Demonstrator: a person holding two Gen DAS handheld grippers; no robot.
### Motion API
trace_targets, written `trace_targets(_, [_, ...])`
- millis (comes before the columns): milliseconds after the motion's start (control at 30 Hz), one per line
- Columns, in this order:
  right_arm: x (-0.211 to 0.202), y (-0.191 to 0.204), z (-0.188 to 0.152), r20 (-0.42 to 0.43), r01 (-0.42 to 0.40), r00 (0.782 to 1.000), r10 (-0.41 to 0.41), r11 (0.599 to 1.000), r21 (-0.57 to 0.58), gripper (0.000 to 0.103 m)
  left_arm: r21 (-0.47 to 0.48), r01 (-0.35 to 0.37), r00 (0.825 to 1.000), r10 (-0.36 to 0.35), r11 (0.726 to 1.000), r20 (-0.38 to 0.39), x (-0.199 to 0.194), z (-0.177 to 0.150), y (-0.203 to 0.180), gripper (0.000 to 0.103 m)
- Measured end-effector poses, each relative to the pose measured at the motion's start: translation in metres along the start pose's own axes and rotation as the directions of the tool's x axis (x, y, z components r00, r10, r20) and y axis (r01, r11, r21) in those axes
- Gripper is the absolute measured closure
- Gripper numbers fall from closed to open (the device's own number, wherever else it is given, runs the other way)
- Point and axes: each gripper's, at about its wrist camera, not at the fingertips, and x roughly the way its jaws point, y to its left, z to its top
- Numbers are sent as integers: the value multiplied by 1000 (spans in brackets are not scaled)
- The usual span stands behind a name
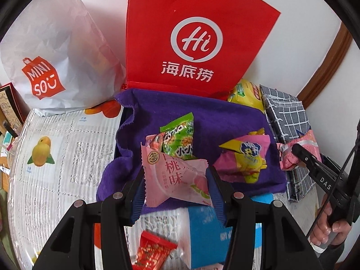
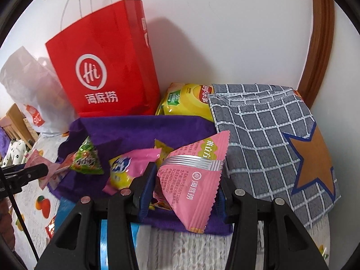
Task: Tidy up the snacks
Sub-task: 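Carry the pink packet and peach candy over the purple towel with both grippers, then open both grippers to drop the pink packet and peach candy onto the towel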
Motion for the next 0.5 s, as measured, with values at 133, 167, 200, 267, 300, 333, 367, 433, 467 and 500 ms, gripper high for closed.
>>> trace_targets(133, [17,1,8,1,20,1000,-20,1000,-16,56,-25,-2,1000,2,1000,0,12,6,6,54])
trace_targets(167, [23,2,10,0,30,1000,-30,999,-24,56,-32,-3,1000,3,999,0,14,8,8,54])
trace_targets(200, [27,2,12,-1,36,999,-36,999,-29,56,-37,-2,1000,2,999,0,17,10,10,54])
trace_targets(267, [36,0,16,-3,37,999,-37,999,-33,56,-44,-4,1000,4,999,-2,22,13,12,54])
trace_targets(300, [40,-1,17,-4,37,999,-37,999,-34,56,-46,-3,1000,3,999,0,24,15,13,54])
trace_targets(333, [44,-2,18,-8,39,999,-39,999,-35,56,-49,-1,1000,0,999,-2,28,16,14,54])
trace_targets(367, [50,-2,19,-15,44,999,-44,998,-39,56,-50,2,1000,-2,999,-5,31,17,14,54])
trace_targets(433, [57,-3,20,-24,45,999,-46,998,-43,56,-50,9,1000,-10,999,-14,37,18,13,54])
trace_targets(467, [60,-2,21,-29,46,998,-47,998,-46,56,-50,14,1000,-15,999,-18,41,18,13,54])
trace_targets(500, [63,-2,21,-30,49,998,-50,998,-50,56,-48,18,1000,-19,999,-22,44,19,12,54])
